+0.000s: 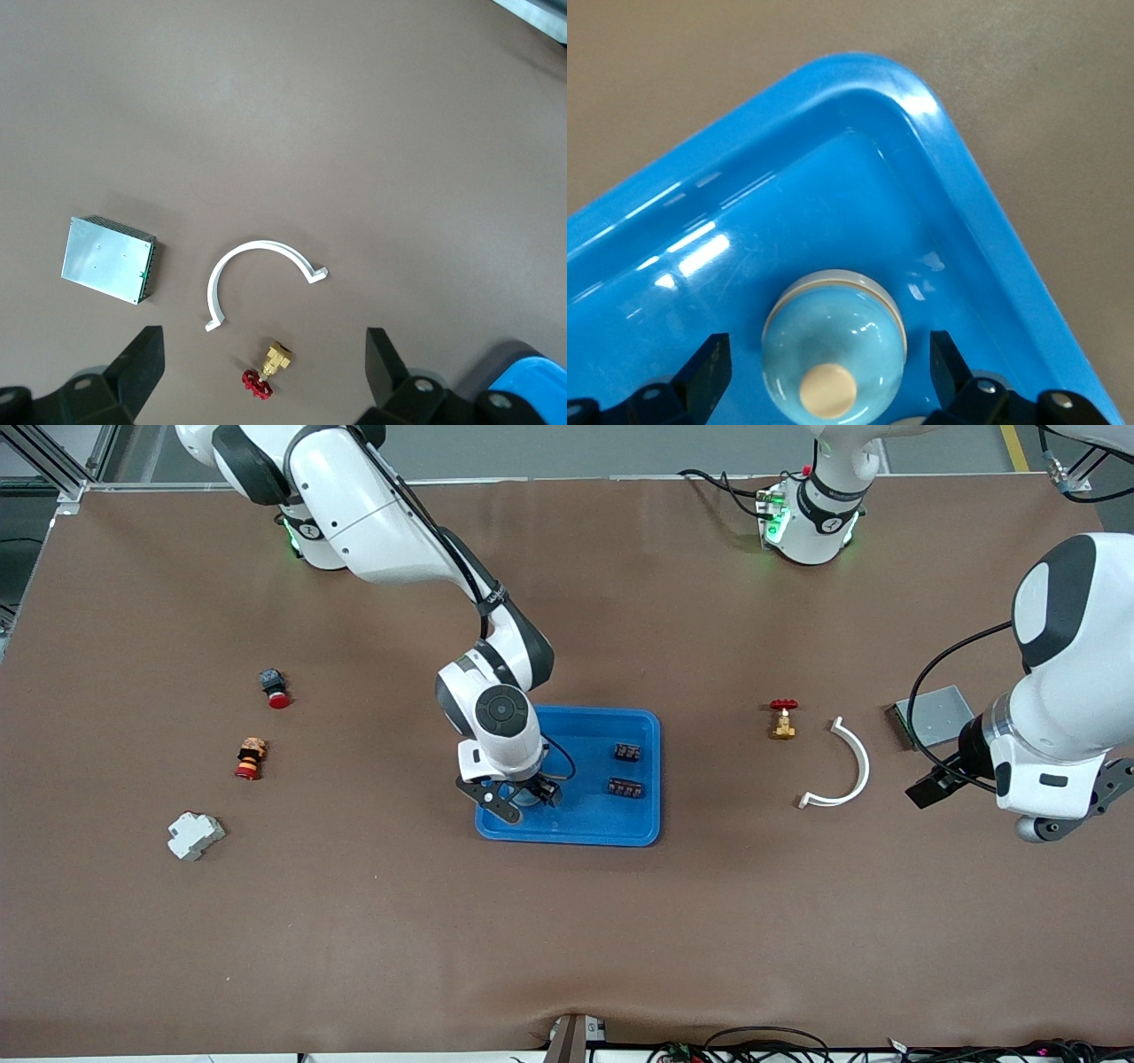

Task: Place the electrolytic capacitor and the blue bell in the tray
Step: 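Open the right gripper on the bell in the tray and withdraw it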

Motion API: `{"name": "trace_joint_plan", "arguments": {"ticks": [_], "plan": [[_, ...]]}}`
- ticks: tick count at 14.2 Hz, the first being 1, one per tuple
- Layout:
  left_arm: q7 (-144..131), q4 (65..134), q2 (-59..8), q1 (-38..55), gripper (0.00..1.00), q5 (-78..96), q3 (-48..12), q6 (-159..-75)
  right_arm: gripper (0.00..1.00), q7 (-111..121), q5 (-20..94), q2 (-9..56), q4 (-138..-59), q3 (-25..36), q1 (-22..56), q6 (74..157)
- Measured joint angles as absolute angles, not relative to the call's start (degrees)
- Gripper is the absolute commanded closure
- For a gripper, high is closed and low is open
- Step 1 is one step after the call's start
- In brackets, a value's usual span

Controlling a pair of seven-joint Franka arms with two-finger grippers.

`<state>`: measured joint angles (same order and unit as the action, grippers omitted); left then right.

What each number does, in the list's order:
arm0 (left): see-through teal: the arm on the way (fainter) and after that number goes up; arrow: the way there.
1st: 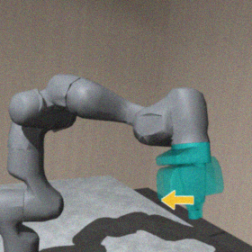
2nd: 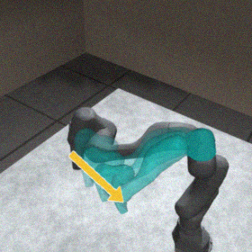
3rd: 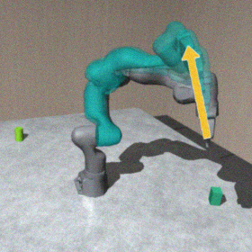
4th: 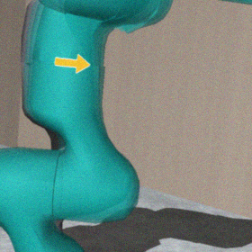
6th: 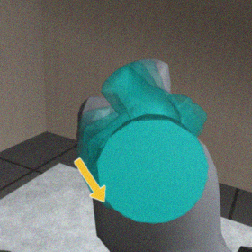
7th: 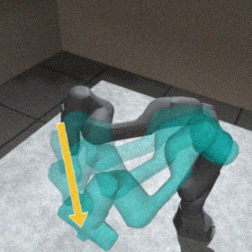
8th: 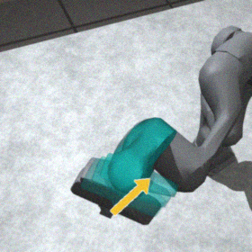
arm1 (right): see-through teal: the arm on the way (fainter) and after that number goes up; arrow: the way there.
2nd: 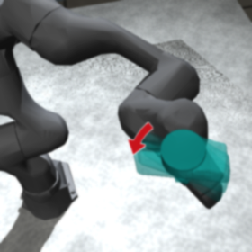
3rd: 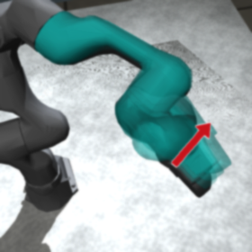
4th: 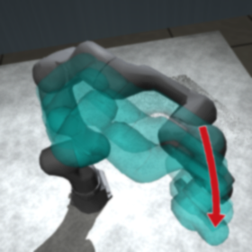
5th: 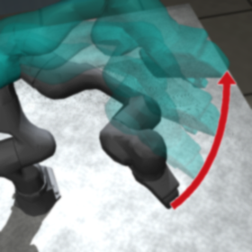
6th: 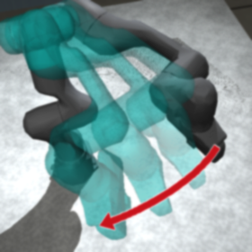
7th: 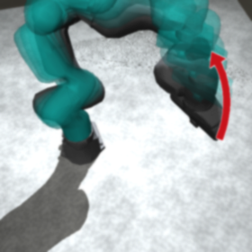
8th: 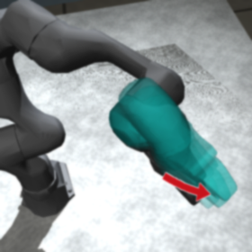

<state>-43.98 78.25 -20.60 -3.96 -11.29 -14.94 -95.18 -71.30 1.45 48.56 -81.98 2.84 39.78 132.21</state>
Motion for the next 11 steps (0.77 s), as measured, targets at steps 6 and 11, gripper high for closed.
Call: {"name": "trace_joint_plan", "arguments": {"ticks": [6, 11], "plan": [[-39.69, 78.26, -18.74, -4.24, 0.0, -11.28, -14.95, -95.17, 0.0, -68.81, 1.05, 48.56, -78.28, 3.31, 39.76, 126.38], [-39.4, 78.25, -16.3, -4.29, 0.0, -11.28, -14.96, -94.81, 0.0, -59.97, 1.05, 48.03, -74.05, 4.1, 37.84, 118.36]]}}
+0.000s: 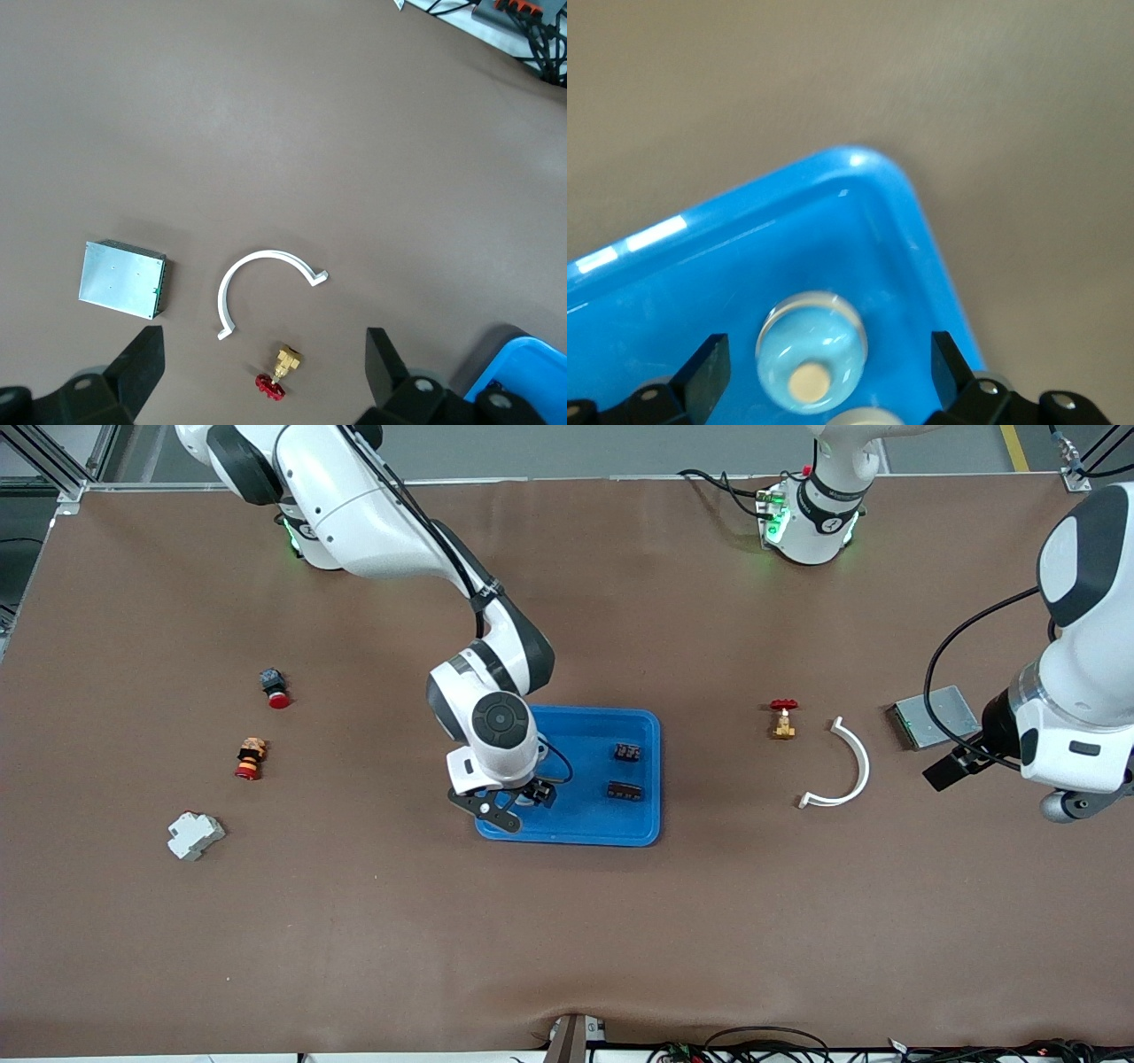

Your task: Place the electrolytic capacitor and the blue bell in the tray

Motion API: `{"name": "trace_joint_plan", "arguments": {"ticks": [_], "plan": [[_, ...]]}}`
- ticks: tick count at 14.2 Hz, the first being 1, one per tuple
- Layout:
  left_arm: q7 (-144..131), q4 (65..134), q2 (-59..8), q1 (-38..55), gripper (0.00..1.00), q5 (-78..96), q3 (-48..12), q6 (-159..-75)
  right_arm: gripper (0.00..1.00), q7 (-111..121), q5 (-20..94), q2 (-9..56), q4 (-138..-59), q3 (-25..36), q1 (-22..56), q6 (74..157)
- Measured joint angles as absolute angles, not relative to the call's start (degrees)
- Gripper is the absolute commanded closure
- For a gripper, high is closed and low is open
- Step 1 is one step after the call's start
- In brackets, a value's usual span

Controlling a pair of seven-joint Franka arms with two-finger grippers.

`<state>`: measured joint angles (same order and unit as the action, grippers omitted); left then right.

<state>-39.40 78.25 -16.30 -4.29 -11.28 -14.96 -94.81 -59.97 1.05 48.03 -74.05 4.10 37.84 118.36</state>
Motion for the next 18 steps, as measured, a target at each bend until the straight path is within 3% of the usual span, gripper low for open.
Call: {"name": "trace_joint_plan", "arguments": {"ticks": [12, 18], "plan": [[-29.49, 78.5, -9.25, -4.21, 0.0, -11.2, -14.75, -90.32, 0.0, -38.71, 1.04, 40.33, -73.29, 5.06, 28.71, 107.62], [-15.55, 84.56, -1.34, -2.69, 0.0, -6.15, -7.61, -89.17, 0.0, -19.53, 1.03, 34.28, -76.6, 5.51, 20.01, 104.37]]}}
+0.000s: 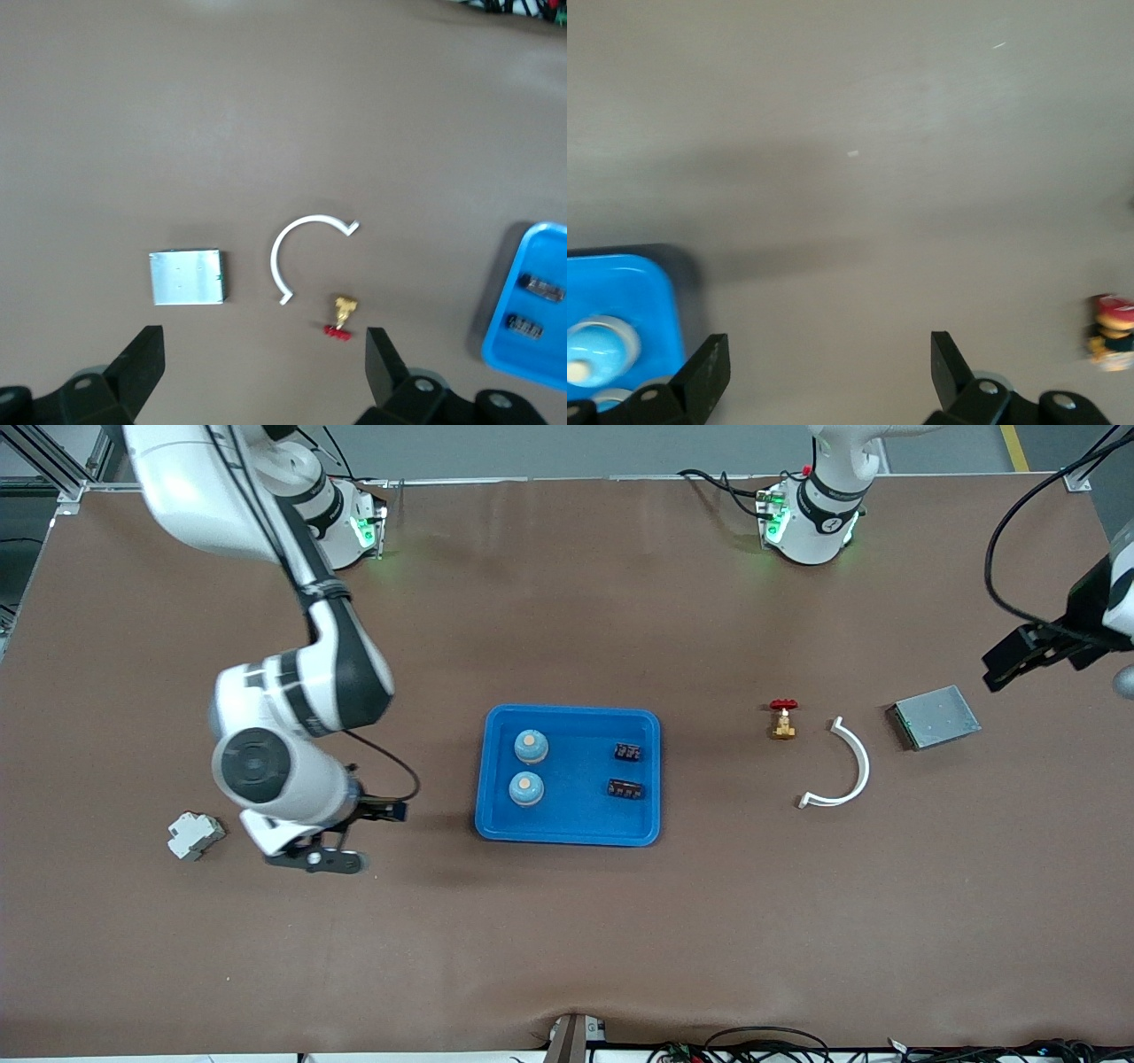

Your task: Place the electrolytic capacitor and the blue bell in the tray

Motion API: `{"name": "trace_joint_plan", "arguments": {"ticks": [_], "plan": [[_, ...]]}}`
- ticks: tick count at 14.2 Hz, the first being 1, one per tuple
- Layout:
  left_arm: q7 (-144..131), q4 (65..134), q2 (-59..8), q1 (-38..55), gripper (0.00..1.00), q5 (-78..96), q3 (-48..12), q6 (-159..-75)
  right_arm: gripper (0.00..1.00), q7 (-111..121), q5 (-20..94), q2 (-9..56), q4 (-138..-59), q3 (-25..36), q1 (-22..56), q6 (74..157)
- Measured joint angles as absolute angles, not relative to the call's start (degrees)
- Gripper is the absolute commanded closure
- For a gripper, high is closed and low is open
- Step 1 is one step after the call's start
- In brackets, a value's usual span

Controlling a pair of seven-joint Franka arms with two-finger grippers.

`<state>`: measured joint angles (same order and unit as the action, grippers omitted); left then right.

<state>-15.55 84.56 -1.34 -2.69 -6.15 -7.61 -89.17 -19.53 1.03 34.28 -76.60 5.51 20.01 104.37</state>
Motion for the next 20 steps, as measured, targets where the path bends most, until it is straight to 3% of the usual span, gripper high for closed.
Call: {"name": "trace_joint_plan", "arguments": {"ticks": [8, 20], "plan": [[-9.23, 88.75, 3.77, -0.19, 0.0, -5.37, -4.5, -87.29, 0.0, -0.04, 1.03, 24.59, -82.86, 5.59, 5.86, 100.02], [-7.31, 91.62, 6.06, -0.54, 0.0, -1.78, -4.08, -86.49, 0.0, 3.16, 1.07, 11.8, -85.79, 5.54, 0.91, 97.08]]}}
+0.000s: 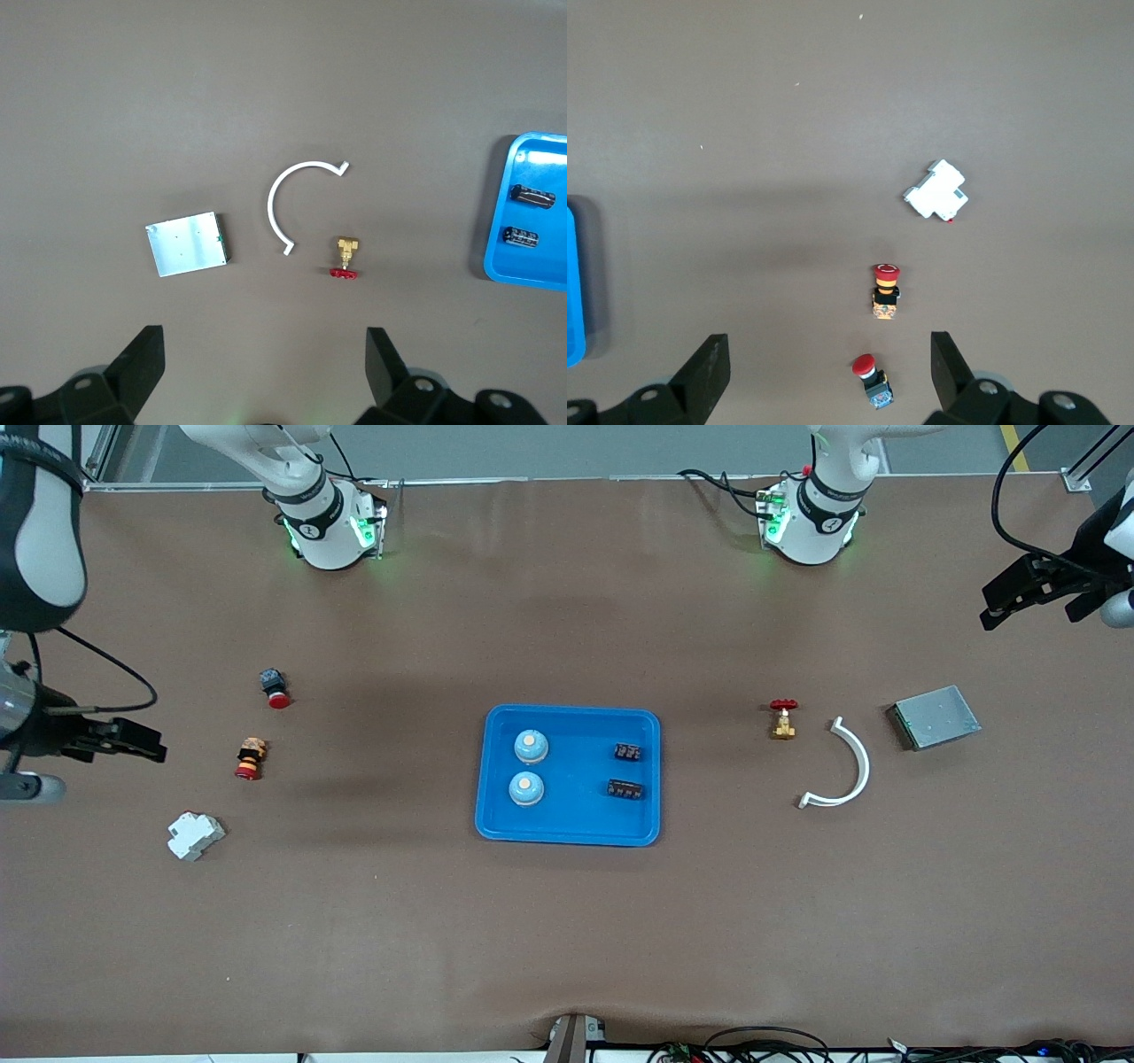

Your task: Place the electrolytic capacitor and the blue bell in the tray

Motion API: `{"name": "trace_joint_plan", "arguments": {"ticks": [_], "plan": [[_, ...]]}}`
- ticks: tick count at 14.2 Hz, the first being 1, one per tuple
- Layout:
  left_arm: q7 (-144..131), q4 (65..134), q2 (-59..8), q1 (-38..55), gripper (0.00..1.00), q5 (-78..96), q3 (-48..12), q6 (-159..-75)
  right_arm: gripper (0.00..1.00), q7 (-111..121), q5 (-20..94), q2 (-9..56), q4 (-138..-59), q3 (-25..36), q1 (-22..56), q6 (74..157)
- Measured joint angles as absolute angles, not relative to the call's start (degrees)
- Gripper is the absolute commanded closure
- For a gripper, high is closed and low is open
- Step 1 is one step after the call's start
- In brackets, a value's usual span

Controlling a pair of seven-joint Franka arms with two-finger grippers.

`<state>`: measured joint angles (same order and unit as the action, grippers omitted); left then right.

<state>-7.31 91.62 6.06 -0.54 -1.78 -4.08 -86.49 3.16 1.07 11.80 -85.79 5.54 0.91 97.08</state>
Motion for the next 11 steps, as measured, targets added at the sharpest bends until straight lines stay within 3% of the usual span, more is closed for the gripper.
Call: {"name": "trace_joint_plan", "arguments": {"ticks": [11], "plan": [[-7.31, 91.59, 6.81, -1.65, 0.0, -1.78, -3.52, -86.49, 0.0, 3.25, 1.07, 6.26, -86.75, 1.16, -4.58, 93.48]]}}
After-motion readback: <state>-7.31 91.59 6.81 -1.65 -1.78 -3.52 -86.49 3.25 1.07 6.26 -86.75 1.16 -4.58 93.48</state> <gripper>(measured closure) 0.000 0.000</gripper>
